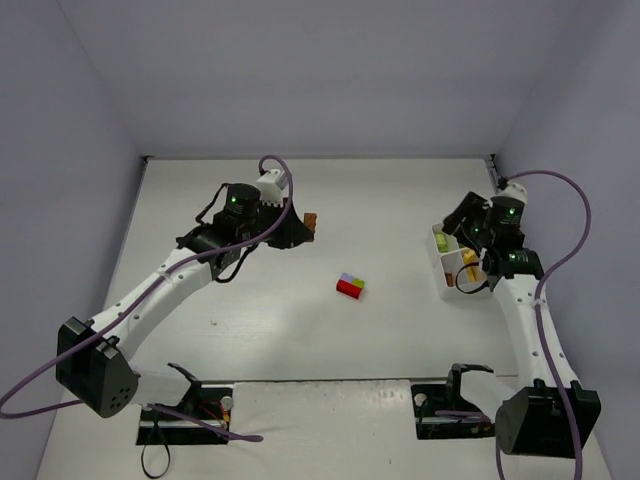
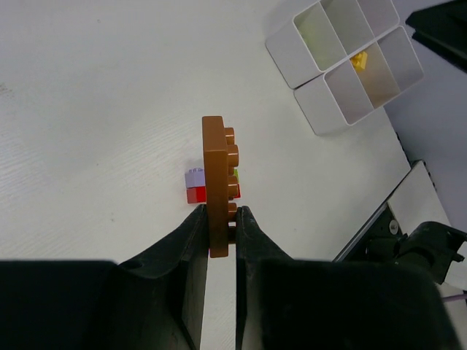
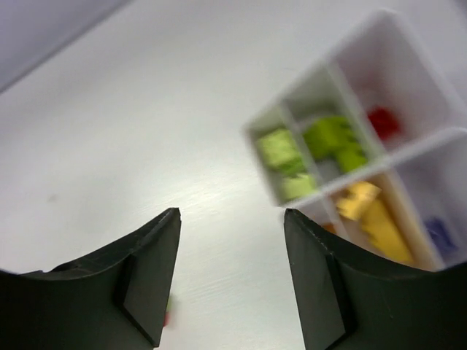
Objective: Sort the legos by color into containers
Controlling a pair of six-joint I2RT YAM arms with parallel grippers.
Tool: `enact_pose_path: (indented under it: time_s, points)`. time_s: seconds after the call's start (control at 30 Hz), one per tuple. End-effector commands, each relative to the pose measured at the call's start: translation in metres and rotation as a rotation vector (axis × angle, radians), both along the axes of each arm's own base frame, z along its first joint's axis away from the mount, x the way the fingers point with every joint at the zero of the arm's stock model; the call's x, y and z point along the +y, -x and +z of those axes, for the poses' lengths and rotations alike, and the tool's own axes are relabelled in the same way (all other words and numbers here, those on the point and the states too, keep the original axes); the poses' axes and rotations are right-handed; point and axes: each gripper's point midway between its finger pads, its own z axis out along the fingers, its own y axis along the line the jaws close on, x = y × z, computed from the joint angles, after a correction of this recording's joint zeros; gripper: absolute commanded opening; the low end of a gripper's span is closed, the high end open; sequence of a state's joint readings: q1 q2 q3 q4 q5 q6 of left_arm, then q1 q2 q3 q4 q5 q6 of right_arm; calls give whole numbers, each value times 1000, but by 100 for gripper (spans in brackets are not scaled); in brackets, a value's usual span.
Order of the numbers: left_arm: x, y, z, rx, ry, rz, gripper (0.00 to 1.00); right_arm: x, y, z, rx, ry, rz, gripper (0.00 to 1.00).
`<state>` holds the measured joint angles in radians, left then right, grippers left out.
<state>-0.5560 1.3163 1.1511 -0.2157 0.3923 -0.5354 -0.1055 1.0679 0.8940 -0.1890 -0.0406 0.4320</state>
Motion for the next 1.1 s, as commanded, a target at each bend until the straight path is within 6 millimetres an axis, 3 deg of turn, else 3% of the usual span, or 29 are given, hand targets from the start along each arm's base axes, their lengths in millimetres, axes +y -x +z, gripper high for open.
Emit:
enact_pose_path:
  time_s: [0.0,0.13,0.2,0.23,0.33,0.47,0.67,1.07]
  points:
    - [-12,-3,40,-178,51,-100,1,96,-21,88,-326,-56,467,56]
    - [-14,1,44,-244,44,-150,1,173,-12,121,-435,-135,696,62]
    - [-17,2,47,-277,41,-170,1,211,-2,127,-451,-185,790,66]
    - [-18,4,49,-288,42,-177,1,224,0,138,-493,-195,827,69]
    - [-20,5,54,-328,36,-190,1,268,13,143,-508,-238,942,70]
    - [-23,5,59,-363,18,-201,1,308,20,143,-510,-273,1029,70]
    - [-24,7,60,-378,3,-200,1,335,25,136,-515,-317,1067,69]
    - [-21,14,57,-396,6,-184,1,331,15,121,-503,-315,995,54]
